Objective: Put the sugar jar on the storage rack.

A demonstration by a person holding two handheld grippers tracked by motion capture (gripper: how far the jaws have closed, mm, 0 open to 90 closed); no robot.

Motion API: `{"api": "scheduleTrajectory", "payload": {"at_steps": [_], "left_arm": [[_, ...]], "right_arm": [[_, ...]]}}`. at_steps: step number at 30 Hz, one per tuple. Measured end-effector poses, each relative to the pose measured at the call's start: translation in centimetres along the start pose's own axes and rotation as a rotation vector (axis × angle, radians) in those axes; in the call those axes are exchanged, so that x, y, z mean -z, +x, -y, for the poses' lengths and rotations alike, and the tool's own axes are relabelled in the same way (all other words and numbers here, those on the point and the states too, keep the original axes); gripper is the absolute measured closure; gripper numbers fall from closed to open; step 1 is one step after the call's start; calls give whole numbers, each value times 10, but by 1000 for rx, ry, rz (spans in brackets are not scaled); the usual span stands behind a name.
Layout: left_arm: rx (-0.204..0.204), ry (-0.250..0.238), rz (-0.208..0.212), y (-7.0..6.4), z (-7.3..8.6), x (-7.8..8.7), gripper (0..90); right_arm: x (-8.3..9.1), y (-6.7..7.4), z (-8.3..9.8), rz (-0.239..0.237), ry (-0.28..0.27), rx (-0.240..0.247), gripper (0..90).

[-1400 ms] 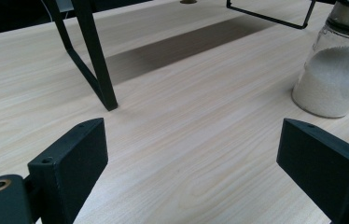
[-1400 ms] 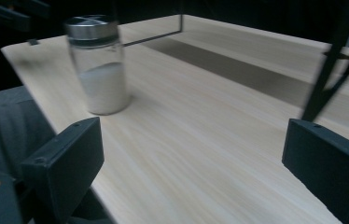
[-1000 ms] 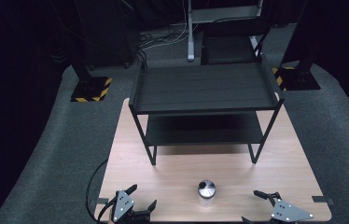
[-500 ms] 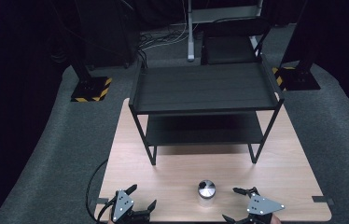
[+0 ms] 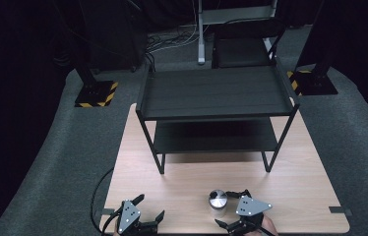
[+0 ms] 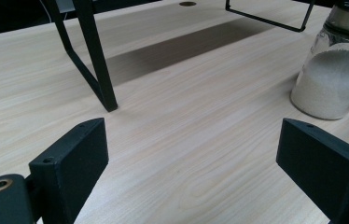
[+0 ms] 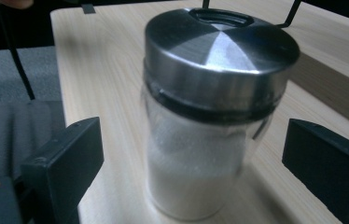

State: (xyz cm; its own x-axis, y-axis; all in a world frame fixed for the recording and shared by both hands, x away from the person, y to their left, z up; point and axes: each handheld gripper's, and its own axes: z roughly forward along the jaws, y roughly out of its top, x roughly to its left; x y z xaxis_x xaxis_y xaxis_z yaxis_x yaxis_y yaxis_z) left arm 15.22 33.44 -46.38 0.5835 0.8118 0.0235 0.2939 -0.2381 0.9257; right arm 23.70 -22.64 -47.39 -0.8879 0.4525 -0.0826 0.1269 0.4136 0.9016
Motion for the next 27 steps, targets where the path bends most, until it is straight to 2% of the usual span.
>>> {"api": "scheduleTrajectory", "payload": {"at_steps": [2, 7, 12, 15, 20, 27], "left_arm": [[0, 0, 0, 0, 0, 0, 90], [0, 0, 1, 0, 0, 0, 91], [-1, 1, 2, 0, 0, 0, 91], [-1, 1, 2, 0, 0, 0, 91], [0, 1, 2, 1, 0, 0, 91], [-1, 1, 3, 1, 0, 0, 92]], "right_arm": [[-4, -2, -4, -2, 19, -3, 99], [-9, -19, -10, -64, 30, -34, 300], [-11, -21, -18, -72, 53, -39, 301], [-12, -20, -19, -59, 55, -48, 302], [-10, -23, -15, -46, 3, -96, 302], [-4, -31, -45, -23, -30, -67, 302]]}}
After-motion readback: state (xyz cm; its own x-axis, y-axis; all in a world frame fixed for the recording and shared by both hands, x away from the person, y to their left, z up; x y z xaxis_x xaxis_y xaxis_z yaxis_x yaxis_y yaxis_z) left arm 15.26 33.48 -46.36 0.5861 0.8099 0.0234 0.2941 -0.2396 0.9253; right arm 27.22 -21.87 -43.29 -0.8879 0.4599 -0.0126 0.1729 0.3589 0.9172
